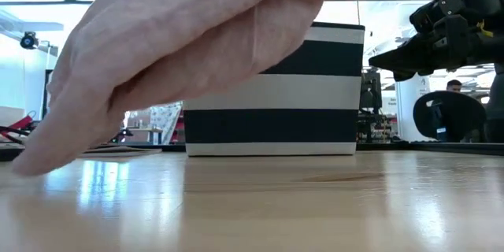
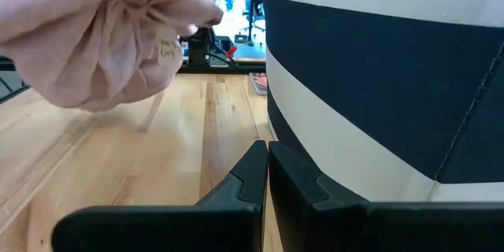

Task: Sort clothes
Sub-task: Put the pink long sleeve into the blue laundry bin

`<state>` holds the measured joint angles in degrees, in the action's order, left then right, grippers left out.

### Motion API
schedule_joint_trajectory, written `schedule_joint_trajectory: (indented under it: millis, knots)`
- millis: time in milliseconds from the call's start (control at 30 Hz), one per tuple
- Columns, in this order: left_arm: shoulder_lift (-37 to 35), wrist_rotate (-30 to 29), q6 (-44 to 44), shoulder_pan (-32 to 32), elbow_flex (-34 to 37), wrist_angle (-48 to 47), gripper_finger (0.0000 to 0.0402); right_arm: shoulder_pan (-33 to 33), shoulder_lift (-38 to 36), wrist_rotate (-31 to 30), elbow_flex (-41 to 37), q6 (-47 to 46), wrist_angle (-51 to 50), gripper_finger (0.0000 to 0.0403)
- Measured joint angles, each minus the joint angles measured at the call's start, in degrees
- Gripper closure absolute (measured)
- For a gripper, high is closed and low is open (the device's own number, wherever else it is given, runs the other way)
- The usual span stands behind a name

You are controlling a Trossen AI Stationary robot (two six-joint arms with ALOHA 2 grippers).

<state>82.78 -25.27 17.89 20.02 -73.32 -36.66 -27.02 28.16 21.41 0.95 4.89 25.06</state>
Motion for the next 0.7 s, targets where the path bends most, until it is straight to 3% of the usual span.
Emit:
schedule_joint_trajectory:
  millis: [700]
  knots:
    - [-2.3, 0.8, -7.1, -6.4, -1.8, 0.7, 0.0375, 0.0, 0.0, 0.0, 0.0, 0.0, -0.8, 0.0403]
